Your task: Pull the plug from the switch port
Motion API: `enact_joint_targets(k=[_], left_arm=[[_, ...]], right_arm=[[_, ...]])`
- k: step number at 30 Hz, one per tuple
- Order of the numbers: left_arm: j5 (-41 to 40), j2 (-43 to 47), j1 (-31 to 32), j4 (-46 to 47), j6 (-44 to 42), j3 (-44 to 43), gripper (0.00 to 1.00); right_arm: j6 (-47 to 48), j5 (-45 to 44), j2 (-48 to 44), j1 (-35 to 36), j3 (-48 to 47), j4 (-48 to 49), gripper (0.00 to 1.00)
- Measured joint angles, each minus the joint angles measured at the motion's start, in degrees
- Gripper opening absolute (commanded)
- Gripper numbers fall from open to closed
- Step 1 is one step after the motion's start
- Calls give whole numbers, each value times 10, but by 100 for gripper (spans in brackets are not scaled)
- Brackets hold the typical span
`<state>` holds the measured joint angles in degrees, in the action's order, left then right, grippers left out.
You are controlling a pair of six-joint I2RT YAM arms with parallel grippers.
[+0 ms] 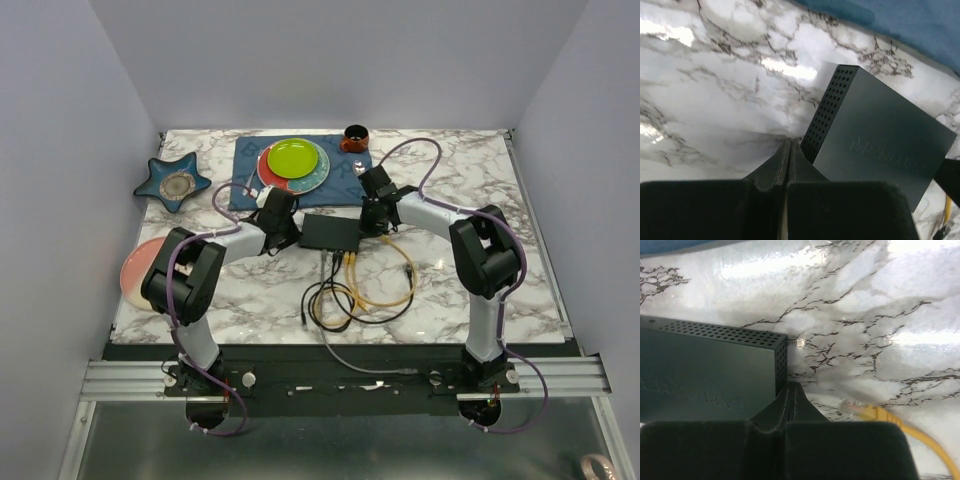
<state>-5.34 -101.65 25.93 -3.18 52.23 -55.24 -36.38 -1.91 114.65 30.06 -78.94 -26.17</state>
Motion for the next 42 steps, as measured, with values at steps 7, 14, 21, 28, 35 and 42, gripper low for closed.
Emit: enact_joint_targets(k=[7, 14, 21, 28, 35, 42], left_arm=[[17, 57, 17, 30, 19, 77, 3], [7, 106, 15, -21, 18, 91, 12], [-27, 199, 6, -51, 7, 67, 34], [-12, 181, 44, -30, -19, 27, 99], [40, 122, 54, -6, -19, 18, 74], [68, 65, 53, -20, -28, -7, 39]], right_arm=[[3, 0, 9, -2, -17, -10, 1], [3, -12, 2, -2, -15, -9, 1], [4, -30, -102, -8, 94, 18, 1], [23, -17, -257, -9, 273, 102, 57], [21, 23, -280, -9, 303, 163, 11], [0, 49, -247, 0, 340, 188, 7]])
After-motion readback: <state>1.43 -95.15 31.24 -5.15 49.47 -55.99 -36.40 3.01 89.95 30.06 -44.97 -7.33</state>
